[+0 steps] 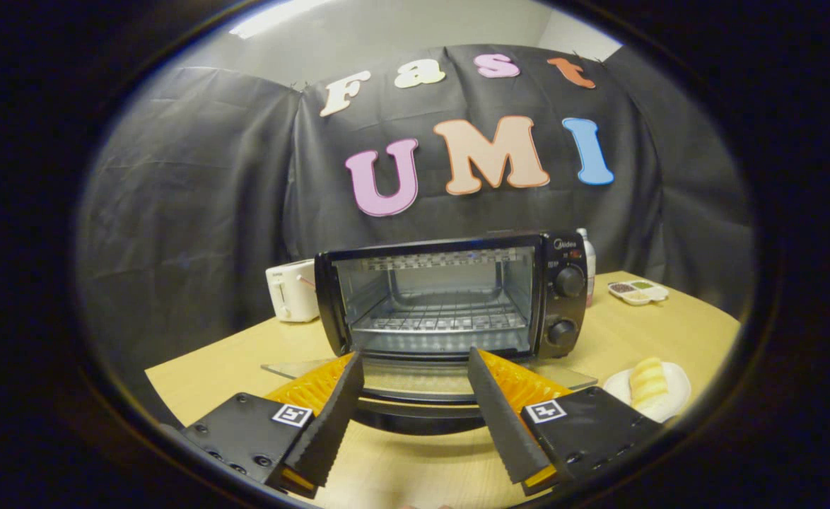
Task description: Open the toaster oven, put the food inside, and close the toaster oven door.
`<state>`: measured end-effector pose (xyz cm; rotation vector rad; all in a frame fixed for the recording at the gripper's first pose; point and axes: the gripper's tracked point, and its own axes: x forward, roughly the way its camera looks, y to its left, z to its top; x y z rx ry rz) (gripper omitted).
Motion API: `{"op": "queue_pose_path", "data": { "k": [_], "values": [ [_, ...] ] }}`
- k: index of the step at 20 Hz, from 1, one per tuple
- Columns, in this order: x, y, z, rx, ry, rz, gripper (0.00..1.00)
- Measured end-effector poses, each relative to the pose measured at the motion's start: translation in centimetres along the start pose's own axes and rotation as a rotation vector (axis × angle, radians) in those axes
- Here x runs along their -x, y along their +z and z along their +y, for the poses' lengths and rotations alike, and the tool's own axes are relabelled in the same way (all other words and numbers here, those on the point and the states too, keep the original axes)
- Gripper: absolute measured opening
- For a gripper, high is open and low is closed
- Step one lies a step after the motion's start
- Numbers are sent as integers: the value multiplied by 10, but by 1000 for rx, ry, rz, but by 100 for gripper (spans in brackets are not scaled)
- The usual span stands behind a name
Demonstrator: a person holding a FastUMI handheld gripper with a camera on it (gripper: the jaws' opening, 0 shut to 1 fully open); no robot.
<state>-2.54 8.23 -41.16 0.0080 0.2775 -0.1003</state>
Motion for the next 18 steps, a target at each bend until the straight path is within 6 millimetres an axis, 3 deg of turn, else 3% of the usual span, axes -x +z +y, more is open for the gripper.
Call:
{"op": "queue_pose_path", "data": {
  "k": [8,18],
  "values": [
    [-4,-43,-15,-114,-22,172,93],
    [-10,-55,-17,-66,-14,198,94]
  ]
}}
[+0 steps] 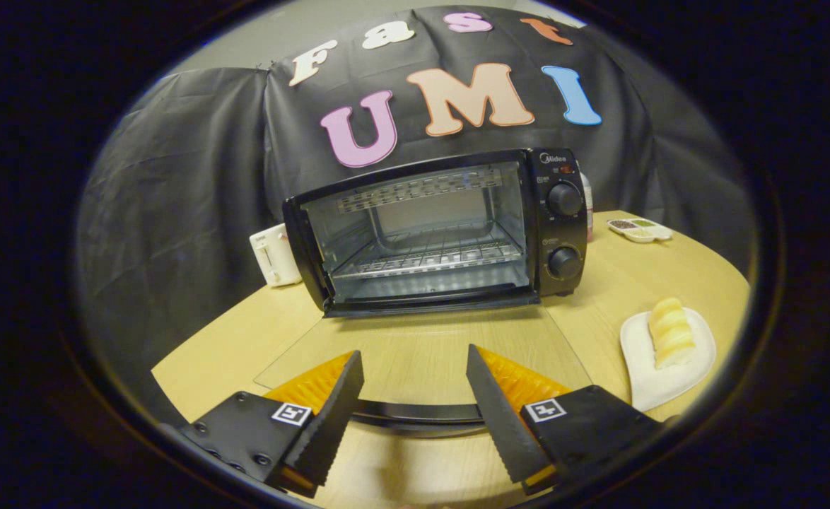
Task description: Open the toaster oven, put the food inside, and close the toaster oven door.
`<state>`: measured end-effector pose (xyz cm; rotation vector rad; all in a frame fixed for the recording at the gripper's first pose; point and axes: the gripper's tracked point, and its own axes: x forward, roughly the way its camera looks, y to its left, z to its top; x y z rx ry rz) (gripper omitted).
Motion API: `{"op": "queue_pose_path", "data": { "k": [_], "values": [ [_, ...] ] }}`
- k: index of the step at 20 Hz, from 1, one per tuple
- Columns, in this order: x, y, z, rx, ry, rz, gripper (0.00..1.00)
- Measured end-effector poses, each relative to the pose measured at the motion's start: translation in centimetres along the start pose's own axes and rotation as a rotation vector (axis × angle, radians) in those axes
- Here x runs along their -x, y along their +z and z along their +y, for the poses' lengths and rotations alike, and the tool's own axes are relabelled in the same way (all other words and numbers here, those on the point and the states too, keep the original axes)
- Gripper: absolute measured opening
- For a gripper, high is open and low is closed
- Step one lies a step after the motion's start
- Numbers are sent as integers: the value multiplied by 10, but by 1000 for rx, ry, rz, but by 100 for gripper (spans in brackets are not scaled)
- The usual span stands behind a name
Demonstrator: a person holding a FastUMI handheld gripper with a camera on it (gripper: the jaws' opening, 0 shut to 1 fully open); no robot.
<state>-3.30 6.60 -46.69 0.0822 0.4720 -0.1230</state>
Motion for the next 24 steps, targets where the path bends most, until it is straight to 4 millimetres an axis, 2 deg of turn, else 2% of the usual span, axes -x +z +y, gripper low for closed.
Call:
{"op": "queue_pose_path", "data": {
  "k": [7,10,15,18,24],
  "values": [
    [3,2,1,-14,48,53,94],
    [11,14,2,-76,90,34,94],
    [37,46,-26,-40,22,-62,94],
    [56,63,-52,-3,-27,-109,94],
    [81,52,-137,-21,-224,-101,94]
  ]
}}
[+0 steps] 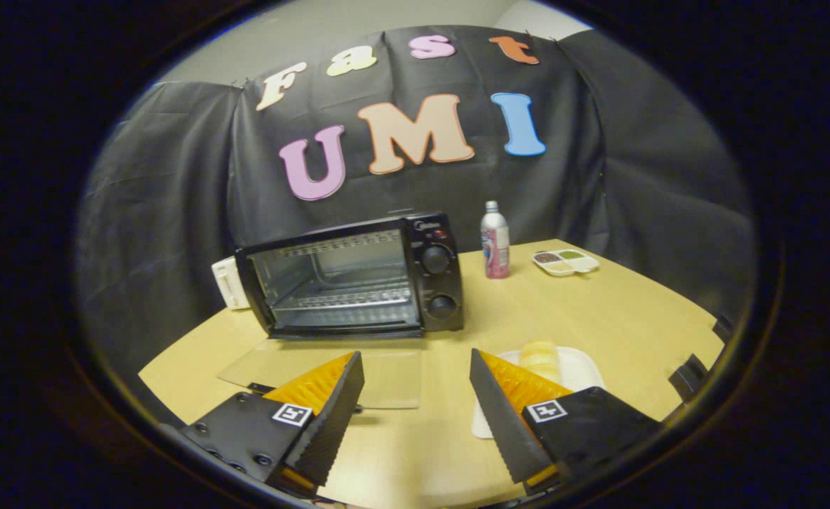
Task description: Open the toaster oven, put the food inside, and close the toaster oven door.
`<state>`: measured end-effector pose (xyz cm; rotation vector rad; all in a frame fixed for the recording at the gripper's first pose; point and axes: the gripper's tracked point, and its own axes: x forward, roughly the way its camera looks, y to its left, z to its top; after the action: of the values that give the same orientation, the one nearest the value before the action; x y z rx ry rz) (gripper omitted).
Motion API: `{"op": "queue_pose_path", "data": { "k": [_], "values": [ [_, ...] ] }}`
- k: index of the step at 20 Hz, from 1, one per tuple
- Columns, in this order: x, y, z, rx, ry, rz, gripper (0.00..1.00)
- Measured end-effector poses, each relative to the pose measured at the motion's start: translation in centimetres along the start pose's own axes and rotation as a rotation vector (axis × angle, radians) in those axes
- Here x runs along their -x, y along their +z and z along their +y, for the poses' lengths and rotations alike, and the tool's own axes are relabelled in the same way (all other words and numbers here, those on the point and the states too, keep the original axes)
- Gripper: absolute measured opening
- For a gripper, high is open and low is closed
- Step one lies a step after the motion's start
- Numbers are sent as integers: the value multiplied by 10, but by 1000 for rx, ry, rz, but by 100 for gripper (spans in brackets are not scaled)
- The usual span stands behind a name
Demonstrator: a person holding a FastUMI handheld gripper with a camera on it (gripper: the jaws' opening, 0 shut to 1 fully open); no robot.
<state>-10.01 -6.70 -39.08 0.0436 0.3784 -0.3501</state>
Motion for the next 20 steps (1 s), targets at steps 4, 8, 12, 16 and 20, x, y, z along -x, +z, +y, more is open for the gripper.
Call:
{"op": "queue_pose_path", "data": {
  "k": [4,8,12,16,20],
  "values": [
    [-3,-9,-57,-27,-152,18,94],
    [-13,-27,-87,-52,-222,71,93],
    [-30,-40,-97,-55,-239,121,93],
    [-41,-53,-97,-54,-234,171,92],
    [-49,-66,-97,-53,-228,250,77]
  ]
}}
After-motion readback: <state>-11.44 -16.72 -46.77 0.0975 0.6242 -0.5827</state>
